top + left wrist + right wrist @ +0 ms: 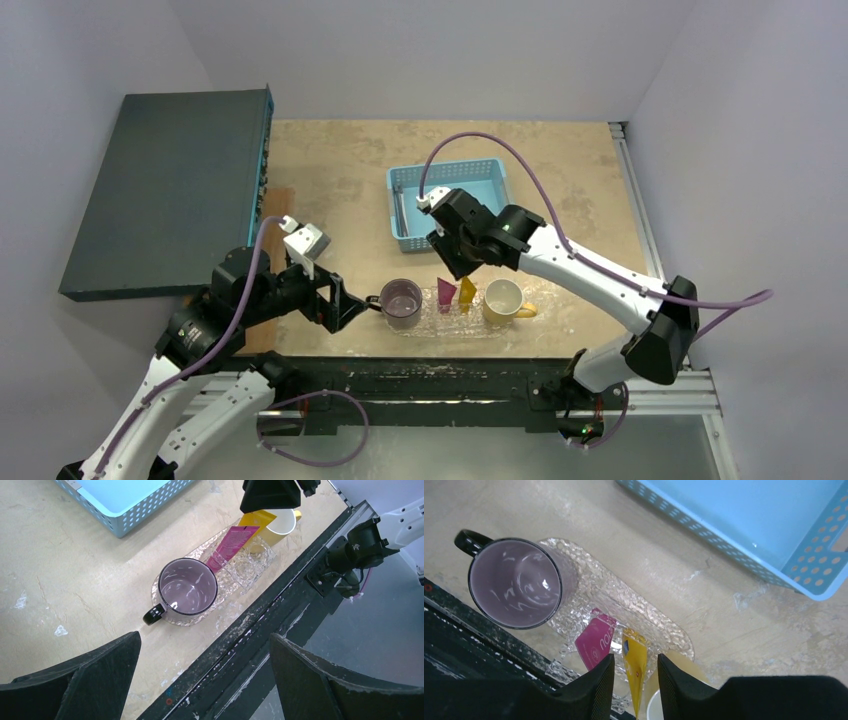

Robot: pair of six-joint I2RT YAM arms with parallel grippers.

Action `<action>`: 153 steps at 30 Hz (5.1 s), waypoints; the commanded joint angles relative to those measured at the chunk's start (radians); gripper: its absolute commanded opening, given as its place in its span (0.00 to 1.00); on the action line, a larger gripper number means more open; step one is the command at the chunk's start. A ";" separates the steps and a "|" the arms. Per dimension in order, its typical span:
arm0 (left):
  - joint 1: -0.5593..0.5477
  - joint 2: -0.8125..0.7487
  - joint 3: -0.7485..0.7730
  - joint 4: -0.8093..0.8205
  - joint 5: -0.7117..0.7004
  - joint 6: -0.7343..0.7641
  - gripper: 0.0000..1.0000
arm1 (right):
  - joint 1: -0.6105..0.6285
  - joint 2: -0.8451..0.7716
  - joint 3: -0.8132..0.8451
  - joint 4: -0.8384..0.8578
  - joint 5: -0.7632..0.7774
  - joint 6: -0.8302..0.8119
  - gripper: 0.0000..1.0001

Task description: Prepare toiletry sets of a toothbrush and toothpaste on the tray

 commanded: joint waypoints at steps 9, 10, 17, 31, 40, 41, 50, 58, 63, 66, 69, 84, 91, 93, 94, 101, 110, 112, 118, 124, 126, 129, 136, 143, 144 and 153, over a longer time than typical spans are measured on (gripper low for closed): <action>0.004 0.000 -0.006 0.013 -0.035 0.017 1.00 | -0.011 0.061 0.175 0.092 0.099 -0.044 0.46; 0.004 0.000 -0.008 0.012 -0.039 0.017 1.00 | -0.014 0.068 0.180 0.108 0.105 -0.048 0.46; 0.004 0.017 -0.006 0.013 -0.051 0.019 1.00 | -0.048 0.152 0.241 0.225 0.127 -0.049 0.50; 0.004 0.034 -0.006 0.006 -0.118 0.021 1.00 | -0.080 0.392 0.375 0.369 0.064 0.052 0.54; 0.005 0.050 -0.002 0.003 -0.142 0.024 1.00 | -0.096 0.540 0.486 0.398 0.067 0.138 0.54; 0.005 0.050 -0.001 0.004 -0.143 0.024 1.00 | -0.099 0.558 0.504 0.396 0.069 0.145 0.54; 0.005 0.041 0.000 0.002 -0.145 0.025 1.00 | -0.111 0.680 0.613 0.393 0.064 0.193 0.53; 0.006 0.028 0.000 0.002 -0.145 0.024 1.00 | -0.114 0.752 0.656 0.391 0.080 0.206 0.53; 0.005 0.025 0.000 0.002 -0.144 0.024 1.00 | -0.116 0.779 0.673 0.386 0.082 0.209 0.51; 0.006 0.026 0.000 0.002 -0.145 0.024 1.00 | -0.116 0.787 0.676 0.387 0.082 0.209 0.47; 0.005 0.028 0.000 0.001 -0.144 0.024 1.00 | -0.117 0.795 0.677 0.389 0.075 0.209 0.42; 0.005 0.035 0.002 0.000 -0.141 0.024 1.00 | -0.125 0.769 0.656 0.403 0.049 0.223 0.00; 0.005 0.037 0.002 0.000 -0.141 0.024 1.00 | -0.126 0.674 0.580 0.465 0.036 0.255 0.00; 0.005 0.037 0.001 0.000 -0.141 0.024 1.00 | -0.126 0.649 0.566 0.474 0.029 0.267 0.00; 0.005 0.037 0.001 0.001 -0.141 0.024 1.00 | -0.126 0.636 0.558 0.480 0.026 0.272 0.00; 0.006 0.033 0.001 0.001 -0.139 0.024 1.00 | -0.129 0.534 0.521 0.519 0.033 0.312 0.00; 0.005 0.031 0.001 0.002 -0.132 0.024 1.00 | -0.130 0.533 0.521 0.513 0.007 0.320 0.00; 0.005 0.030 0.001 0.001 -0.132 0.024 1.00 | -0.130 0.548 0.511 0.515 0.002 0.324 0.00; 0.005 0.031 0.001 0.001 -0.129 0.024 1.00 | -0.130 0.587 0.478 0.525 -0.010 0.329 0.00; 0.005 0.035 0.002 0.002 -0.128 0.024 1.00 | -0.130 0.624 0.459 0.524 -0.009 0.316 0.00; 0.005 0.035 0.001 0.001 -0.129 0.024 1.00 | -0.130 0.636 0.457 0.516 0.003 0.309 0.00; 0.005 0.036 0.001 0.002 -0.130 0.024 1.00 | -0.130 0.641 0.457 0.511 0.006 0.299 0.03; 0.006 0.046 0.001 0.001 -0.132 0.024 1.00 | -0.131 0.620 0.471 0.505 0.034 0.272 0.27; 0.006 0.052 0.001 -0.001 -0.135 0.026 1.00 | -0.133 0.594 0.506 0.485 0.045 0.249 0.36; 0.006 0.052 0.001 -0.001 -0.135 0.025 1.00 | -0.135 0.588 0.510 0.483 0.051 0.243 0.37; 0.006 0.051 0.003 -0.001 -0.138 0.026 1.00 | -0.182 0.556 0.531 0.431 0.087 0.157 0.39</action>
